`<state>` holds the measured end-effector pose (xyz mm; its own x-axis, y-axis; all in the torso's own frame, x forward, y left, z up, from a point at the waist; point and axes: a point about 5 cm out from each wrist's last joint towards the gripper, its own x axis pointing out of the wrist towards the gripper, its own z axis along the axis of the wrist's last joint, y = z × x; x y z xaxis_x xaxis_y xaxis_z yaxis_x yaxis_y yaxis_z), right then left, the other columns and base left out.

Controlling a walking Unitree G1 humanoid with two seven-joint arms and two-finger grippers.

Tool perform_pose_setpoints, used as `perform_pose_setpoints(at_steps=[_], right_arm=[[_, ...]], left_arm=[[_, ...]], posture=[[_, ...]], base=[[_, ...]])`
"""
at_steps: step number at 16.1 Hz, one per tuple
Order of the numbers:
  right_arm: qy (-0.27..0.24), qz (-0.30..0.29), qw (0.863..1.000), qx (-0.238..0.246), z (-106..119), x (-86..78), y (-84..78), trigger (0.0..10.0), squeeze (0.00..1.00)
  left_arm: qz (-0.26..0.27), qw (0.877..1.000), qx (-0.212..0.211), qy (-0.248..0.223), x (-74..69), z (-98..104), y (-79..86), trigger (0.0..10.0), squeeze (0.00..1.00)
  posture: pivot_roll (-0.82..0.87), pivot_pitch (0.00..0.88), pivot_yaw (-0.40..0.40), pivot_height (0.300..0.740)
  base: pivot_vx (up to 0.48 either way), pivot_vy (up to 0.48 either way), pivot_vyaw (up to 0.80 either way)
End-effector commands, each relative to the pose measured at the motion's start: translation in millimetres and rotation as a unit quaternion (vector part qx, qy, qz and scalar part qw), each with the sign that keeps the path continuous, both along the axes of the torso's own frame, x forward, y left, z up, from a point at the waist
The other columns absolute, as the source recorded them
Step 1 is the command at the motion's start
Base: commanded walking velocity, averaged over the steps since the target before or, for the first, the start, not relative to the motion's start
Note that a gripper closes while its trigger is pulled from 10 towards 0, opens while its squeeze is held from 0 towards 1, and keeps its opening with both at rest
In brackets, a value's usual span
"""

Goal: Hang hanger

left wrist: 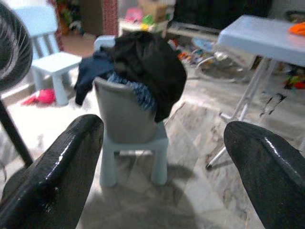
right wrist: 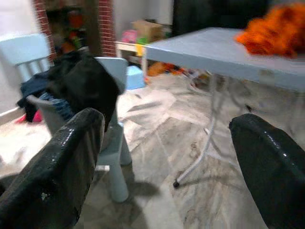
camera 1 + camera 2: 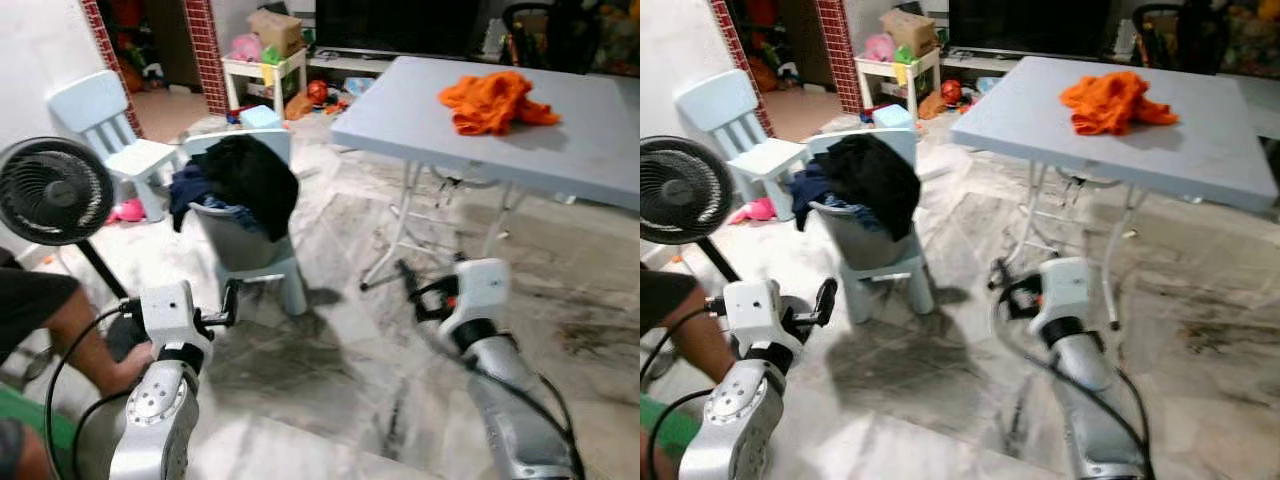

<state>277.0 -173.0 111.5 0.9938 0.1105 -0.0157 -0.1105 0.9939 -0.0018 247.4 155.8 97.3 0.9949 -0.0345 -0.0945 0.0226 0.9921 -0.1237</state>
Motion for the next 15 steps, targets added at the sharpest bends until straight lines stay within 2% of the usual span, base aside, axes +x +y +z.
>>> perform_pose_setpoints(at_steps=[1, 3, 8, 12, 15], right_arm=[[0.008, -0.018, 1.000, 0.015, 1, 0.3, -9.4, 10.0, 0.00], [0.024, -0.013, 0.999, 0.028, -1, -4.8, -15.6, 10.0, 0.00], [0.016, 0.015, 1.000, 0.014, 4, -4.0, -11.1, 10.0, 0.00], [0.015, 0.025, 1.000, 0.007, 2, -7.0, -4.1, 10.0, 0.00], [0.022, 0.029, 0.999, 0.007, -1, -9.8, -1.0, 10.0, 0.00]], left_arm=[[-0.023, 0.999, 0.017, -0.015, -5.5, 4, -2.7, 10.0, 0.00], [-0.008, 1.000, 0.012, -0.003, -13.8, -1, 10.2, 10.0, 0.00], [-0.039, 0.999, -0.015, -0.015, -10.7, 4, 0.6, 10.0, 0.00], [-0.039, 0.999, -0.016, -0.015, -9.3, 5, -0.1, 10.0, 0.00], [-0.038, 0.999, -0.019, -0.011, -11.7, 3, -0.4, 10.0, 0.00]], posture=[[-0.09, 0.000, 0.018, 0.740], [-0.08, 0.000, 0.008, 0.740], [-0.08, 0.000, 0.010, 0.740], [-0.08, 0.000, 0.009, 0.740], [-0.08, 0.000, 0.007, 0.740]], base=[[0.000, 0.000, 0.00], [0.000, 0.000, 0.00], [0.000, 0.000, 0.00], [0.000, 0.000, 0.41], [0.000, 0.000, 0.00]])
